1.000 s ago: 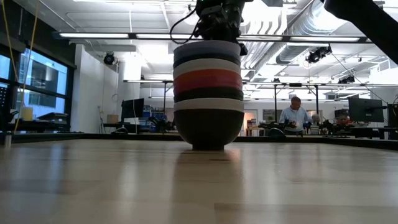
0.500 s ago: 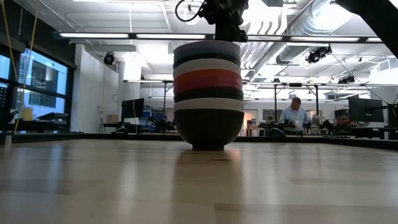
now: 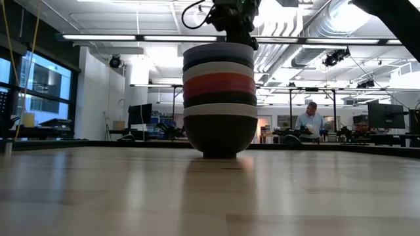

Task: Nest bowls inside each other
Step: Stack the purple bowl on top of the blue bowl, then return to Home Position

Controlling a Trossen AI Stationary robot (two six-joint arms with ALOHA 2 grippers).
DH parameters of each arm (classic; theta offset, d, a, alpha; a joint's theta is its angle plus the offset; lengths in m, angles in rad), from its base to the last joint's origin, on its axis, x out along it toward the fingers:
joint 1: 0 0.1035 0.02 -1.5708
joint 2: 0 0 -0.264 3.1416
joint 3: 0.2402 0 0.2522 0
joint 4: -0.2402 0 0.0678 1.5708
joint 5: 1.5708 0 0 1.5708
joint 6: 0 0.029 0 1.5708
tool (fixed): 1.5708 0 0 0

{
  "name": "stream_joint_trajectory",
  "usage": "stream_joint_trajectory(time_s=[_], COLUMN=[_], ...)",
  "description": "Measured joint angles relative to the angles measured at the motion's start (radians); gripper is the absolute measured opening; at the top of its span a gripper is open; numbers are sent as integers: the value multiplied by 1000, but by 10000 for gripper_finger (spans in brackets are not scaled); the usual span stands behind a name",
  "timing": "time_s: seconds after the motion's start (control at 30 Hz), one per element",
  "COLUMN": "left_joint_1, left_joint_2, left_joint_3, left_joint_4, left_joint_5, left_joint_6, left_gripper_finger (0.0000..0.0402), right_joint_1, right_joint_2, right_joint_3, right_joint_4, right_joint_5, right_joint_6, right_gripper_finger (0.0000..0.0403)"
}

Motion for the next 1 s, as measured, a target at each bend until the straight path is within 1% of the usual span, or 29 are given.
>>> stream_joint_trajectory(time_s=[0.2,0.33,0.5,0.63,0.73,0.83,0.9,1.0], left_joint_1=[0,0,0,0,0,0,0,0], left_joint_2=[0,0,0,0,0,-1,-1,0], left_joint_3=[0,0,0,0,0,0,0,0], left_joint_4=[-7,-12,-12,-8,10,70,121,206], left_joint_5=[0,0,0,8,71,112,106,66], left_joint_6=[-1,-2,9,39,73,65,28,-47], left_gripper_finger=[184,184,184,184,184,184,184,184], right_joint_1=[4,5,10,20,36,57,67,77], right_joint_2=[34,36,12,-46,-95,-149,-186,-254], right_joint_3=[0,0,50,43,43,43,43,43], right_joint_4=[-8,8,21,43,74,119,147,168], right_joint_5=[-11,-11,-15,-79,-123,-128,-128,-129], right_joint_6=[0,0,-21,-127,-233,-334,-393,-460], right_gripper_finger=[2,1,14,37,51,58,59,59])
